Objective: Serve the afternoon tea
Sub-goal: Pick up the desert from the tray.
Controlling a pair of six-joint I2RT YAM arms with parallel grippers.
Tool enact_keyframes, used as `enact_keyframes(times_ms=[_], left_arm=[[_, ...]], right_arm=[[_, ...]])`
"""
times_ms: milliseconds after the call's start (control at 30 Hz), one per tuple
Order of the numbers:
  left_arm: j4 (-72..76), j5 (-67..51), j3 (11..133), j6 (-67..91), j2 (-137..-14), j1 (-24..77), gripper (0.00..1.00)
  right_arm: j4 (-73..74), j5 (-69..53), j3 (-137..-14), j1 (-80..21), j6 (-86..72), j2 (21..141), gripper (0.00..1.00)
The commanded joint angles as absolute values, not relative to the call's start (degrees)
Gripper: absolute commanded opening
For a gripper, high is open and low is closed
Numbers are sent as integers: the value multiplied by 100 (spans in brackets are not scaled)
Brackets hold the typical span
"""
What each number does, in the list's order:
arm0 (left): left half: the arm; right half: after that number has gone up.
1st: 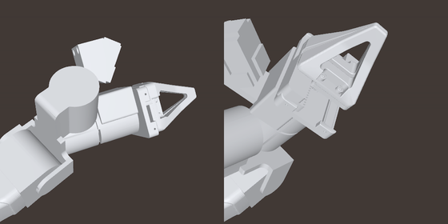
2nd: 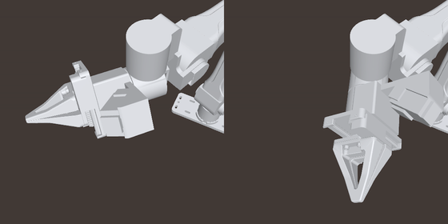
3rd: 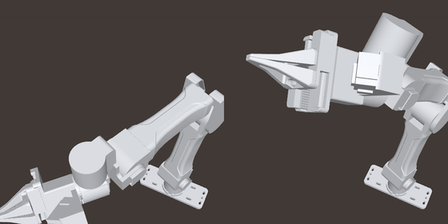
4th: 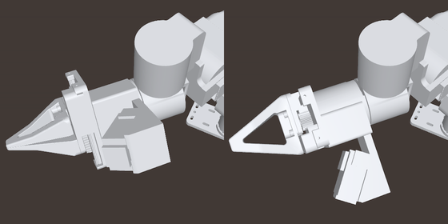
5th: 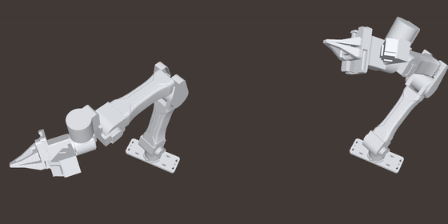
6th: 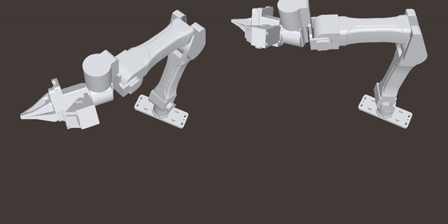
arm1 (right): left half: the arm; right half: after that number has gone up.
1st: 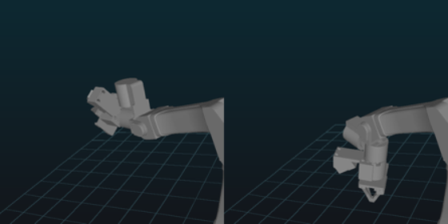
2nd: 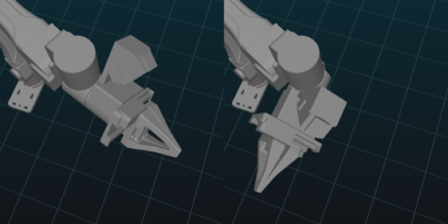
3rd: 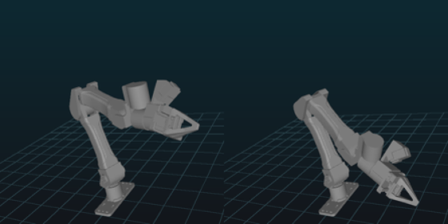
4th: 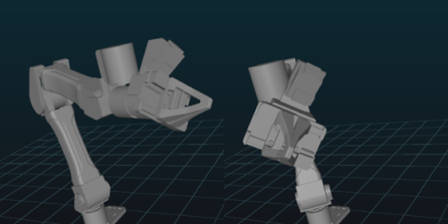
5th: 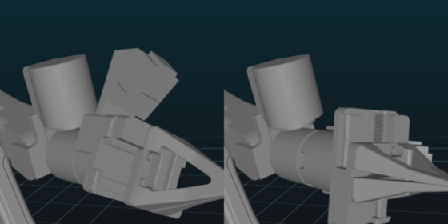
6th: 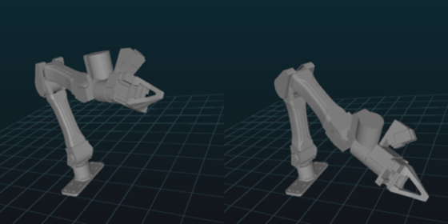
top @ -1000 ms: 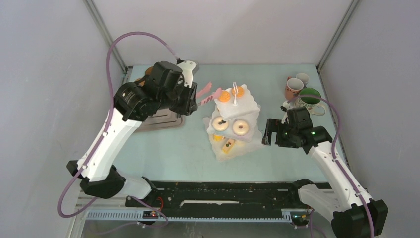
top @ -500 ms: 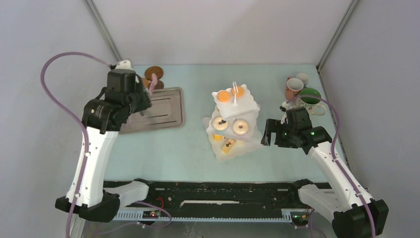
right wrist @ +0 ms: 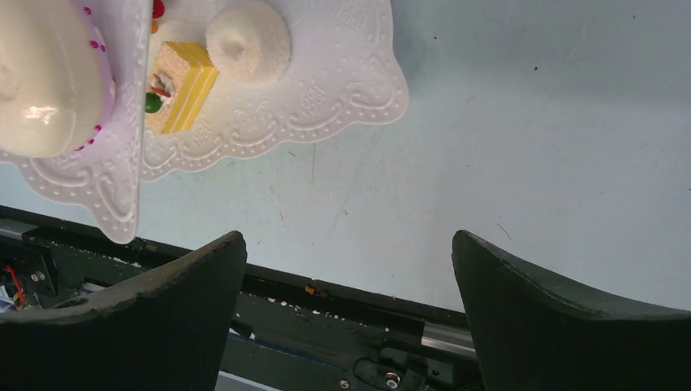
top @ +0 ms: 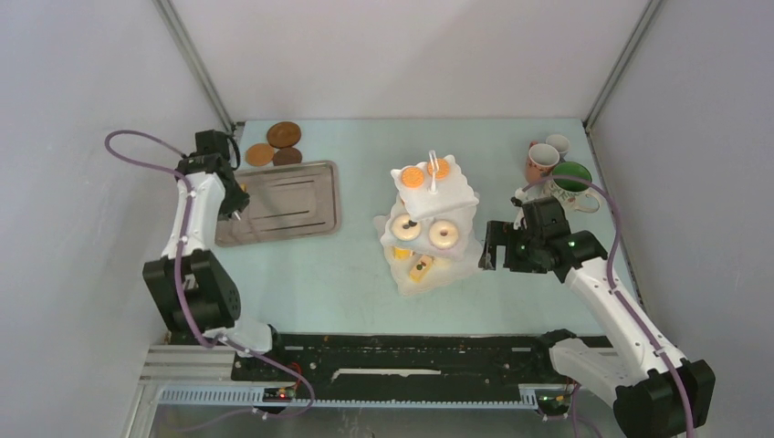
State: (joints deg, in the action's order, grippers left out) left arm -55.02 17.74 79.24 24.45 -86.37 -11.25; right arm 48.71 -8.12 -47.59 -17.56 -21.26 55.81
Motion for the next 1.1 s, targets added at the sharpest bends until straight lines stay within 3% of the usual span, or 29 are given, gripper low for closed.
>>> enact_keyframes(times_ms=[0, 733, 1067], left_arm=[[-5019, 1518, 8404, 2199, -9111, -1559, 38], [-4510, 61, 8053, 2742, -9494, -2062, 40], [-4499, 125, 7986, 2781, -9585, -2289, 37]], right_arm=[[4762, -769, -4772, -1769, -2133, 5744, 100], [4782, -1029, -4781, -1405, -2041, 5992, 100], [4780, -1107, -4781, -1297, -2019, 6009, 100]])
